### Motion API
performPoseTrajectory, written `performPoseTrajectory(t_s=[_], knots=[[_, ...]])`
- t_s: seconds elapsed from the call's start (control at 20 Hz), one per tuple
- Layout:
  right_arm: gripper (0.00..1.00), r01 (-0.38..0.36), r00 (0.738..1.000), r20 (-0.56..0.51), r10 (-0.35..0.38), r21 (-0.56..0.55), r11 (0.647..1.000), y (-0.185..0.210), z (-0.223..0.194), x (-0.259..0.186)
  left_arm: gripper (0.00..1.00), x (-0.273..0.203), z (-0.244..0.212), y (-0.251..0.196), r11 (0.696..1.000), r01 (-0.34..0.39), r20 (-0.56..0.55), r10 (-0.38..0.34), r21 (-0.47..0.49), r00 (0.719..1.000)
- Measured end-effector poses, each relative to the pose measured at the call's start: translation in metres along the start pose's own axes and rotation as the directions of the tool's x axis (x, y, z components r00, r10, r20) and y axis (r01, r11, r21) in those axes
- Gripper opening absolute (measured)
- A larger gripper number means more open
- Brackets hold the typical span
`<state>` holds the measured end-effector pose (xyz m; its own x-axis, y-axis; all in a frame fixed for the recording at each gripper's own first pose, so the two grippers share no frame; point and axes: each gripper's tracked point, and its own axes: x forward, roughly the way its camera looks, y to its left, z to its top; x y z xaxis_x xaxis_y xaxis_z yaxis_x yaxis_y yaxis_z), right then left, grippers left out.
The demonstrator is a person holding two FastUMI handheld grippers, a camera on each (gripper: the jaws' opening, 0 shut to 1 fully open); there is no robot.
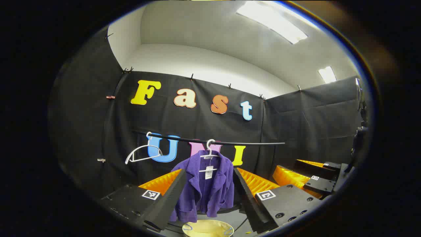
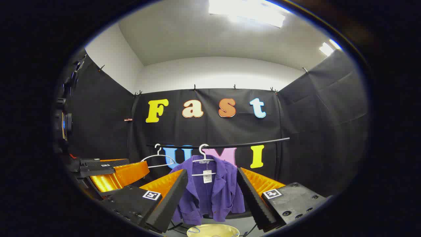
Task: Grasp the clothes on the hanger with both hands and then place them into the laundry hamper below.
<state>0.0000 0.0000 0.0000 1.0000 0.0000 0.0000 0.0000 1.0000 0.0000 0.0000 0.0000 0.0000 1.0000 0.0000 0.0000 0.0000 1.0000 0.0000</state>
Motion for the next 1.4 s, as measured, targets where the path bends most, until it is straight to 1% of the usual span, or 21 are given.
performPoseTrajectory(t_s=[0.05,0.1,0.15,0.2,0.35,0.4,0.5,0.55,0.6,0.8,0.85,0.9,0.95,1.0,1.05,1.1,1.15,1.2,1.25,1.4], knots=[[0.99,-0.004,1.0,0.001,0.004,0.003,1.0,0.0,0.001,-0.001,0.9,0.001,-0.001,0.0,1.0,-0.004,-0.001,0.004,0.002,1.0],[0.96,-0.007,1.0,0.003,0.007,0.005,1.0,0.0,0.002,-0.001,0.9,0.0,-0.001,-0.001,1.0,-0.006,0.0,0.006,0.002,1.0],[0.96,-0.008,1.0,0.004,0.008,0.007,1.0,0.0,0.003,-0.002,0.9,0.0,-0.001,-0.002,1.0,-0.006,0.001,0.006,0.0,1.0],[0.99,-0.01,1.0,0.003,0.01,0.01,1.0,0.0,0.003,-0.001,0.9,0.001,0.0,-0.003,1.0,-0.006,0.003,0.006,-0.003,1.0],[0.99,-0.011,1.0,-0.001,0.011,0.015,1.0,0.0,0.002,-0.002,0.9,0.001,0.001,-0.006,1.0,-0.006,0.002,0.006,-0.01,1.0],[0.96,-0.011,1.0,-0.002,0.011,0.02,1.0,0.0,0.002,-0.002,0.9,0.001,0.001,-0.006,1.0,-0.009,0.002,0.009,-0.009,1.0],[0.96,-0.009,1.0,-0.004,0.009,0.029,1.0,-0.001,0.002,-0.001,0.9,0.001,0.001,-0.007,1.0,-0.011,-0.001,0.011,-0.009,1.0],[0.99,-0.006,1.0,-0.005,0.006,0.032,0.999,-0.001,0.002,-0.001,0.9,0.002,-0.001,-0.008,1.0,-0.01,-0.003,0.01,-0.01,1.0],[0.96,-0.005,1.0,-0.002,0.005,0.033,0.999,-0.001,0.002,-0.001,0.9,0.003,-0.001,-0.009,1.0,-0.007,-0.004,0.007,-0.012,1.0],[0.97,0.004,1.0,0.006,-0.004,0.041,0.999,-0.001,0.003,-0.001,0.9,0.003,0.0,-0.012,1.0,0.0,0.001,0.0,-0.016,1.0],[0.93,0.008,1.0,0.008,-0.008,0.038,0.999,-0.001,0.003,-0.001,0.9,0.003,0.0,-0.013,1.0,0.001,0.002,-0.001,-0.016,1.0],[0.98,0.012,1.0,0.01,-0.013,0.033,0.999,-0.002,0.003,-0.001,0.9,0.003,0.0,-0.012,1.0,0.003,0.001,-0.003,-0.017,1.0],[0.94,0.017,1.0,0.007,-0.017,0.032,0.999,-0.002,0.0,0.0,0.9,0.003,-0.001,-0.011,1.0,0.004,0.0,-0.004,-0.019,1.0],[0.98,0.019,1.0,0.001,-0.019,0.033,0.999,-0.003,-0.002,0.0,0.9,0.003,0.0,-0.01,1.0,0.005,-0.001,-0.005,-0.022,1.0],[0.94,0.021,1.0,-0.004,-0.021,0.035,0.999,-0.003,-0.002,-0.001,0.9,0.002,0.0,-0.01,1.0,0.007,0.0,-0.007,-0.025,1.0],[0.94,0.024,1.0,-0.006,-0.023,0.037,0.999,-0.003,-0.001,-0.002,0.9,0.002,0.001,-0.008,1.0,0.008,0.001,-0.008,-0.027,1.0],[0.98,0.027,1.0,-0.006,-0.027,0.038,0.999,-0.003,0.0,-0.002,0.9,0.003,0.0,-0.008,1.0,0.01,0.001,-0.01,-0.028,1.0],[1.0,0.03,1.0,-0.007,-0.03,0.037,0.999,-0.002,0.0,-0.002,0.9,0.003,0.0,-0.007,1.0,0.011,0.002,-0.011,-0.028,1.0],[0.98,0.031,0.999,-0.007,-0.031,0.037,0.999,-0.003,-0.001,-0.001,0.9,0.003,-0.001,-0.006,1.0,0.014,0.0,-0.014,-0.027,1.0],[0.98,0.031,1.0,-0.005,-0.03,0.032,0.999,-0.001,0.001,-0.003,0.9,0.002,-0.001,-0.003,0.999,0.024,-0.001,-0.024,-0.027,1.0]])
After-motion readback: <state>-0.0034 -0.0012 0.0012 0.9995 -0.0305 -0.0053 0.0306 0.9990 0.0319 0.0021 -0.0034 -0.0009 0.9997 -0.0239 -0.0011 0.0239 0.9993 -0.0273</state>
